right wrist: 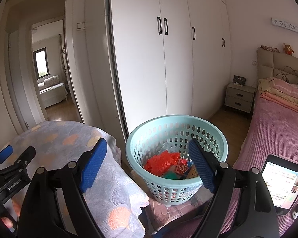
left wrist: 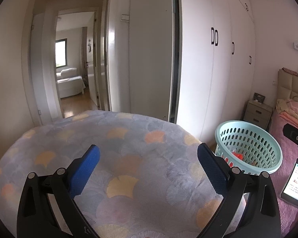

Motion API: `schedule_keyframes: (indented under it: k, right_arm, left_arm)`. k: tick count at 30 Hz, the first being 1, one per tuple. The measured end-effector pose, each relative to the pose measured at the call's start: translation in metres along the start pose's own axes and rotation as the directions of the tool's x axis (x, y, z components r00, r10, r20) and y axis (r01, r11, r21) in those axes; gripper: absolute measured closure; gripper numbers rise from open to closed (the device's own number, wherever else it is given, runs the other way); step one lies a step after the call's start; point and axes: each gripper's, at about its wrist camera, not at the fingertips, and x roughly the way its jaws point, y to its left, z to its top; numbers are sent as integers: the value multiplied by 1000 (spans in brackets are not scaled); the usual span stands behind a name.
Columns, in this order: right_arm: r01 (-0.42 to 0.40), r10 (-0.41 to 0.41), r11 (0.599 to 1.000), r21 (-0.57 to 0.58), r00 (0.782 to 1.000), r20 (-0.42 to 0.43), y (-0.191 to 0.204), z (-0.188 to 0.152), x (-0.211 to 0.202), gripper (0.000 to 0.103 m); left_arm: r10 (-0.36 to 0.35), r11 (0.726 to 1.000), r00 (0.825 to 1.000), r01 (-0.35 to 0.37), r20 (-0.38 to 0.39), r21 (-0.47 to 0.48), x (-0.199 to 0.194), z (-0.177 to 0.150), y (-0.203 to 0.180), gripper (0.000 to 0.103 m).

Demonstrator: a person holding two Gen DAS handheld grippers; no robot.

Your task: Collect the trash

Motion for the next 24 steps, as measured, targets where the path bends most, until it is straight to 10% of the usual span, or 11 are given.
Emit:
schedule_keyframes:
  k: [24]
  right_arm:
    - [-20,20,1000,13,1000,6,5,11,1,22]
  left_arm:
    - [11,1000,1000,-11,26,2,-7,12,-4,8]
